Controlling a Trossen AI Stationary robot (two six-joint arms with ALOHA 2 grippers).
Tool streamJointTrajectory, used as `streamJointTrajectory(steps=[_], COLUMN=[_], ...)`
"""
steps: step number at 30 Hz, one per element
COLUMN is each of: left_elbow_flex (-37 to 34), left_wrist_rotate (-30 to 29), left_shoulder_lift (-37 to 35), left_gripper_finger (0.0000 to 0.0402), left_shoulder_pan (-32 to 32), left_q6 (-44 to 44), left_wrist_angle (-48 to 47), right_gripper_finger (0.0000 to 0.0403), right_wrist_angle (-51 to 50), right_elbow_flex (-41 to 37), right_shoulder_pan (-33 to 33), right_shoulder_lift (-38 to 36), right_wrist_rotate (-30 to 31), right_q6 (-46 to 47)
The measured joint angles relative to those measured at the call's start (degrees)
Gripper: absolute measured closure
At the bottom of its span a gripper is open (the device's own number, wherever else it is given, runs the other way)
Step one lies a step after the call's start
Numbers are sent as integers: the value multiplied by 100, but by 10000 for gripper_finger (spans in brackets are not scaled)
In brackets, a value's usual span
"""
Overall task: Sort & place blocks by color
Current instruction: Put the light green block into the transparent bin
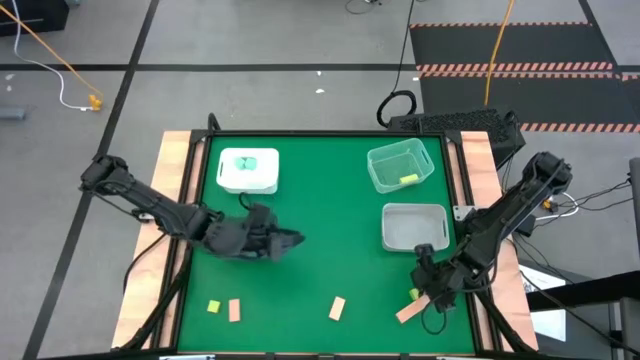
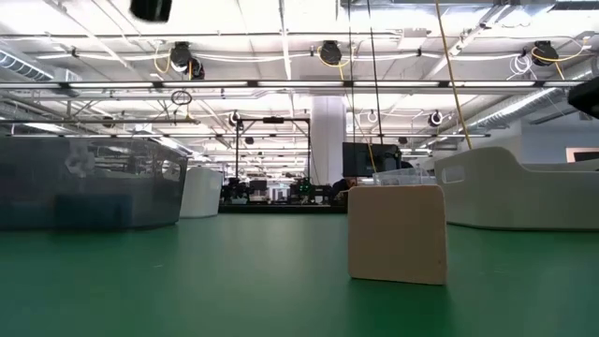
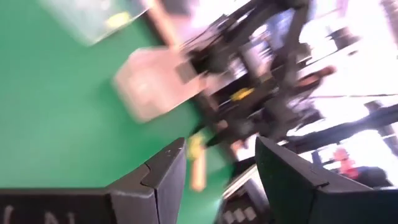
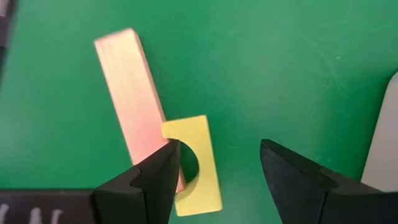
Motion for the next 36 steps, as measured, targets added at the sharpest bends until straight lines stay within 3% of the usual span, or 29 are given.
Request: streamJointTrajectory(steps=[7,14,18,23,29,36], left_elbow_flex=[0,0,0,0,0,0], left_wrist_rotate=[-373,-427,-519,-522,-524,-524], left_shoulder_lift=[2,4,4,4,4,4], left_gripper_finger=[211,211,211,211,211,211], left_shoulder_pan=[-218,-230,-232,-232,-230,-214], left_q6=[1454,1695,1699,1698,1667,1671], left_wrist_angle=[1592,1824,1815,1859,1867,1868], right_gripper_finger=[190,208,262,370,370,372], right_wrist_angle=[-52,5,127,255,516,759], right_elbow_flex=[0,0,0,7,2,1], right_shoulder_pan=[0,0,0,0,0,-30], right_shoulder_lift=[500,911,1005,994,878,-148], right_wrist_rotate=[2,7,-31,-164,-340,-308], right_q6=[-262,-410,-496,-568,-832,-1215])
